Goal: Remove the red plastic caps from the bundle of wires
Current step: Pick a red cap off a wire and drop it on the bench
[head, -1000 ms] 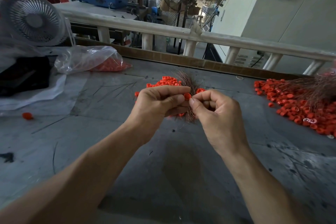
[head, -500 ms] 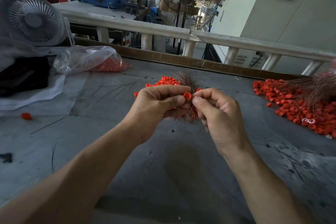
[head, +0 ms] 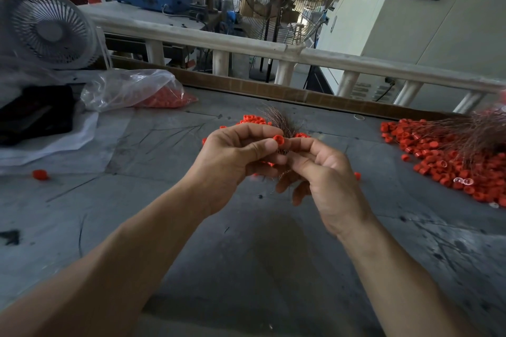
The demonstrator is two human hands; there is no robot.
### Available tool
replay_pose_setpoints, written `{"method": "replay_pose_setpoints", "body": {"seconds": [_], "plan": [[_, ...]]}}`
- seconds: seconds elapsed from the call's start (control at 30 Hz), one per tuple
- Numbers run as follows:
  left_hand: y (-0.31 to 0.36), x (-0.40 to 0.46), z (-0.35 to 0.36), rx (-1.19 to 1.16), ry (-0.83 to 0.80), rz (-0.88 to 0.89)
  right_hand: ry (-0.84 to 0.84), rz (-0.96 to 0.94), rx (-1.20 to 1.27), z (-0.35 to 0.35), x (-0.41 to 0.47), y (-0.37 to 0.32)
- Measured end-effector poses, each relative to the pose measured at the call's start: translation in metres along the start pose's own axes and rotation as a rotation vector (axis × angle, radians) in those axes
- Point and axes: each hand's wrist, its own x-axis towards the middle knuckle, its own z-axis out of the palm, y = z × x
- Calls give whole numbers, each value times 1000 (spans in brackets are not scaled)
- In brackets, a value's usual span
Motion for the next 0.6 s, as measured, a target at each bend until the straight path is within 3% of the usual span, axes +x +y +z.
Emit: {"method": "replay_pose_setpoints", "body": {"seconds": [0.43, 0.6], "plan": [[-1, 1, -3, -93, 19, -37, 11, -18, -96, -2, 1, 3], [-1, 2, -5, -108, 49, -30, 209, -40, -232, -7, 3, 4]]}}
